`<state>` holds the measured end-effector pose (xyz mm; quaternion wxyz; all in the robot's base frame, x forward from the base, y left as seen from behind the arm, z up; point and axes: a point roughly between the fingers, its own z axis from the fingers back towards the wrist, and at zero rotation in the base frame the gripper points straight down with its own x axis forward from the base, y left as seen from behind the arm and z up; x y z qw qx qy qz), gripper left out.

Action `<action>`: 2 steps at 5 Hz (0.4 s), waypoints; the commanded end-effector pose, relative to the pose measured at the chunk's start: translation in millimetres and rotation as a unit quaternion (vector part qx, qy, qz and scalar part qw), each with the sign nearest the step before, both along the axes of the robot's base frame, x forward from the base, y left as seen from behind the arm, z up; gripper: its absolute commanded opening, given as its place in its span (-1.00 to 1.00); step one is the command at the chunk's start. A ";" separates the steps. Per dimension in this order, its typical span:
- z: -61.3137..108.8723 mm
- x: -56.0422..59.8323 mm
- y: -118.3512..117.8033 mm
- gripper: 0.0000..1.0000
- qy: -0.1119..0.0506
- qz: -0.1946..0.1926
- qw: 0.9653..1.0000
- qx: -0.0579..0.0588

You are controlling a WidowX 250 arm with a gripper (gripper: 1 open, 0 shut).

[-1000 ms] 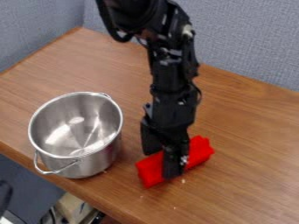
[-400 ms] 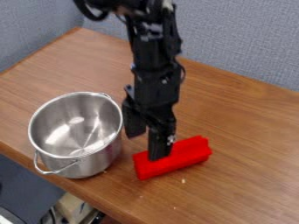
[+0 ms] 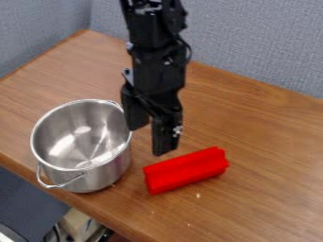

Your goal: Move the red object from the metal pot to the table

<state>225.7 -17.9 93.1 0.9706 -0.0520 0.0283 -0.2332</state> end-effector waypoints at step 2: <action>0.5 4.3 13.8 1.00 -0.001 0.018 1.000 -0.001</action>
